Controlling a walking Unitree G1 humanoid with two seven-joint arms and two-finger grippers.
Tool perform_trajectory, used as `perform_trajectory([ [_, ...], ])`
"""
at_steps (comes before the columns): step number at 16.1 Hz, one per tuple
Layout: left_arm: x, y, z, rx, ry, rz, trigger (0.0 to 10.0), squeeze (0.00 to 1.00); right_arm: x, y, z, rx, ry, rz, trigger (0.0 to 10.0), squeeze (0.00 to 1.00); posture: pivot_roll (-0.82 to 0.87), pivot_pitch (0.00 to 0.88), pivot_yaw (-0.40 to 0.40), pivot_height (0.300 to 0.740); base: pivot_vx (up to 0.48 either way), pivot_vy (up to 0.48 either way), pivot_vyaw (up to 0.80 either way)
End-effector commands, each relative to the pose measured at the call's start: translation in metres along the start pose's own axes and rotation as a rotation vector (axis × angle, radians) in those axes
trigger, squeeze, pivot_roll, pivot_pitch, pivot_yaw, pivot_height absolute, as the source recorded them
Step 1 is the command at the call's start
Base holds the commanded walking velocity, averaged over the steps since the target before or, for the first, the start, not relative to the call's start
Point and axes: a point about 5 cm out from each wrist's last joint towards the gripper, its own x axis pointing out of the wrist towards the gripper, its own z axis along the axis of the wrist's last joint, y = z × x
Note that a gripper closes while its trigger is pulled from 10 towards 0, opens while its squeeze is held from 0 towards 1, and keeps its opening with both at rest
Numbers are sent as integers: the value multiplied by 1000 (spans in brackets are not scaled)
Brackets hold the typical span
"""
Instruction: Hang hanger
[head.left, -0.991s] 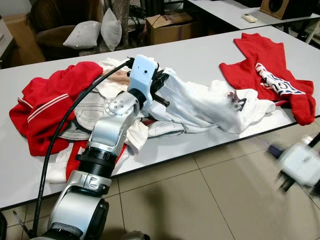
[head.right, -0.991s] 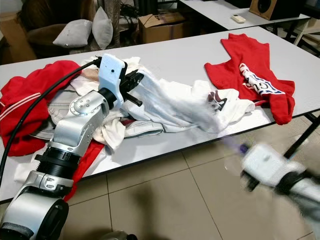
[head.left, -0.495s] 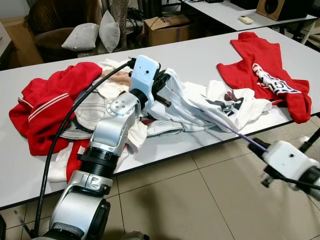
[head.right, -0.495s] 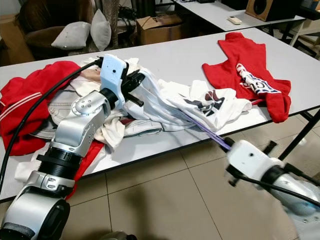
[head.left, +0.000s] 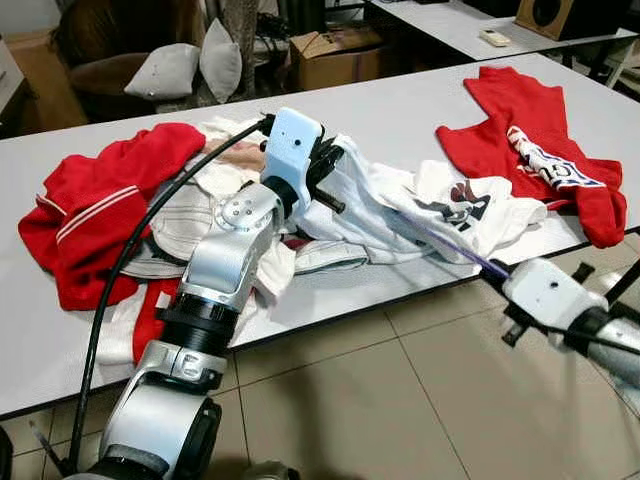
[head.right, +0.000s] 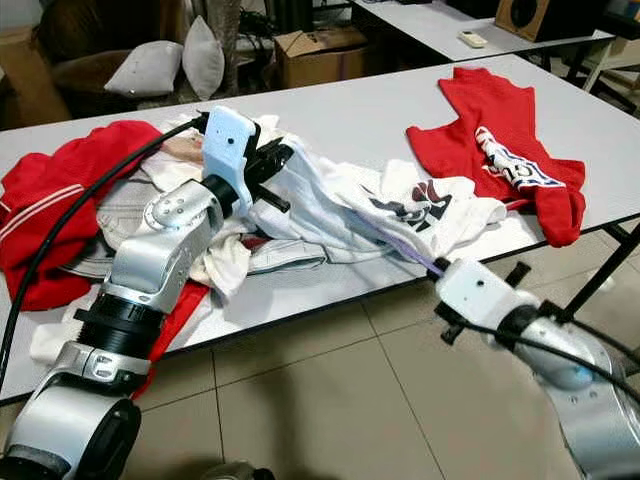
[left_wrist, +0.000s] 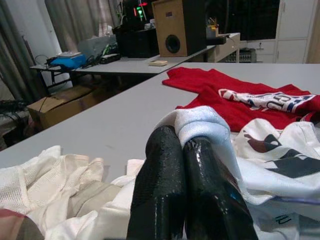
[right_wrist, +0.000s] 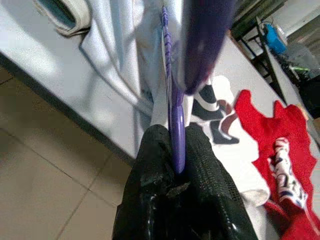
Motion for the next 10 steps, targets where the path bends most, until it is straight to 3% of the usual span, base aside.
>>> perform_trajectory([
  [1,0,2,9,14,-22,-3,0,0,2,0,2,-24,-12,16,10000,0,26,0,57,740,0,0,0],
  [2,0,1,11,14,-28,-5,0,0,3,-5,4,-23,-23,-10,10000,0,27,0,55,740,0,0,0],
  [5,-1,-1,14,38,-38,-20,0,0,3,-15,9,106,-64,-83,10000,0,26,0,50,740,0,0,0],
  [8,-7,-4,22,84,-58,-45,0,0,5,-14,-1,532,-50,-113,10000,0,28,0,55,740,0,0,0],
  [10,-8,-8,24,101,-65,-64,0,0,7,-10,0,678,-88,-115,10000,0,30,0,54,740,0,0,0],
])
